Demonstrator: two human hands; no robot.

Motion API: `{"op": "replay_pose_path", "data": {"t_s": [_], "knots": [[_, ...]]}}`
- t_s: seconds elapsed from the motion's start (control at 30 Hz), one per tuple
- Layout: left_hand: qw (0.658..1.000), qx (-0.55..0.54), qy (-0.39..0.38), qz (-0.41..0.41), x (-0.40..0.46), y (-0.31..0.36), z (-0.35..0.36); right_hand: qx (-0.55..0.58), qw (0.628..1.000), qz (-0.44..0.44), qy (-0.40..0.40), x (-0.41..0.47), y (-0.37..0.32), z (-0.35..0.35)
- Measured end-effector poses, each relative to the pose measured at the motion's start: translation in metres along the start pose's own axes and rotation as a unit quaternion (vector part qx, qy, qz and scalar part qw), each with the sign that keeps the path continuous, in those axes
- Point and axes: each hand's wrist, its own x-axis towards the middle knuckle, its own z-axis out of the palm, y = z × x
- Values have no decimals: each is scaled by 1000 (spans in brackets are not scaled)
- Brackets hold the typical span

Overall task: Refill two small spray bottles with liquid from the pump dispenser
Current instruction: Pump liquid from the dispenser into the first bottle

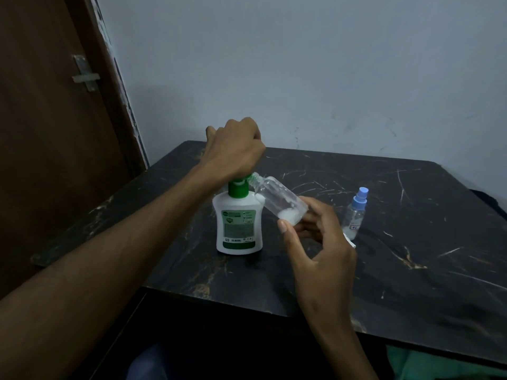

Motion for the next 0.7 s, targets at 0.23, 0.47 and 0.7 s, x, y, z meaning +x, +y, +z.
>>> {"op": "replay_pose_path", "data": {"t_s": [0.23,0.47,0.7], "knots": [[1000,4,6,10,2,4,-7,-16,1000,-7,-4,-2,2,1],[1000,6,5,10,-2,6,-10,-37,999,-27,-8,-4,4,0],[1000,0,-4,5,-5,5,-7,-17,1000,-11,-5,-3,6,-1]]}}
